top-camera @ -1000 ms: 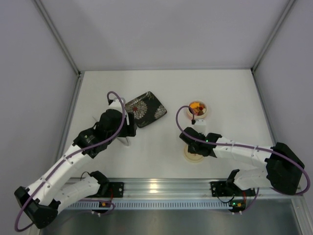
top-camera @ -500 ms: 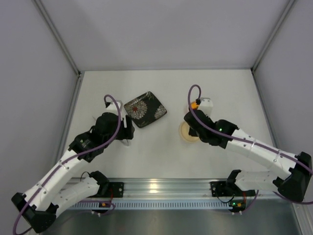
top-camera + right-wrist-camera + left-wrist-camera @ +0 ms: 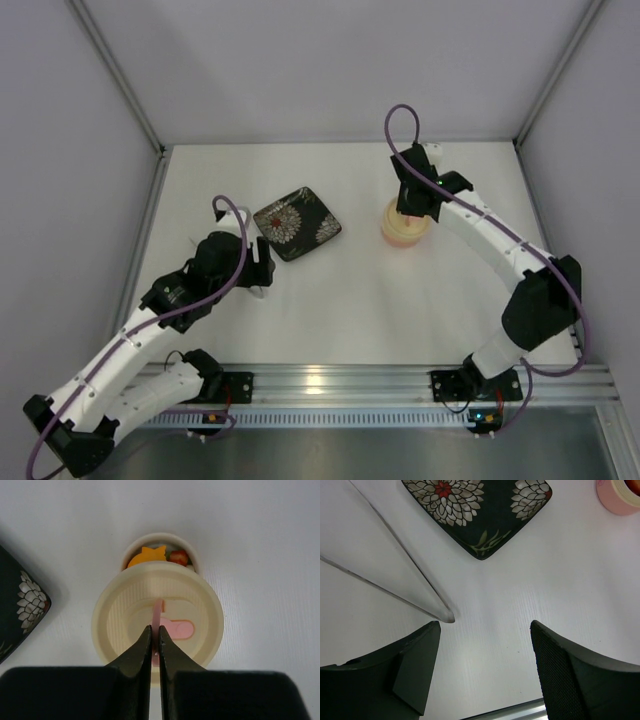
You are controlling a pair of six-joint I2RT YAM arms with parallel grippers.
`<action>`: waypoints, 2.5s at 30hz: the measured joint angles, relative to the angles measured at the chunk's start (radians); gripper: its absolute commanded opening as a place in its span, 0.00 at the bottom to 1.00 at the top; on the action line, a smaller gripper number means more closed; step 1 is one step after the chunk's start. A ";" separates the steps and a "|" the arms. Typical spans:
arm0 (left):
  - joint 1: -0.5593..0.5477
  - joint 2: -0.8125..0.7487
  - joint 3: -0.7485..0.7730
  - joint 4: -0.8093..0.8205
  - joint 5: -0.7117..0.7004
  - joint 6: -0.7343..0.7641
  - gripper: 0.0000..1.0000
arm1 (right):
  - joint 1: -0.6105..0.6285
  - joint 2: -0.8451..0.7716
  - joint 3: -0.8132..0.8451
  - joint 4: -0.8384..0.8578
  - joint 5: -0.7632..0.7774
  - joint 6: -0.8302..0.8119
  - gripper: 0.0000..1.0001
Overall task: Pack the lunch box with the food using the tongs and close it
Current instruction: Close the box lid on the packing box.
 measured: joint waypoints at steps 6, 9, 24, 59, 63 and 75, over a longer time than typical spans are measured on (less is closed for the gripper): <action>0.000 -0.017 -0.005 0.000 -0.002 0.000 0.78 | -0.035 0.130 0.061 0.005 -0.067 -0.034 0.00; 0.000 -0.017 -0.005 0.000 -0.003 0.000 0.78 | -0.048 0.171 0.075 0.003 -0.088 -0.044 0.00; 0.000 -0.016 -0.006 0.000 -0.003 0.000 0.79 | -0.105 0.294 0.140 0.011 -0.130 -0.077 0.00; 0.000 -0.014 -0.010 0.000 -0.003 0.000 0.80 | -0.127 0.363 0.135 0.102 -0.132 -0.095 0.00; 0.000 -0.014 -0.010 0.000 -0.003 0.000 0.80 | -0.126 0.343 0.082 0.172 -0.140 -0.091 0.00; 0.000 -0.014 -0.010 0.000 -0.003 0.000 0.80 | -0.126 0.299 -0.035 0.289 -0.163 -0.071 0.24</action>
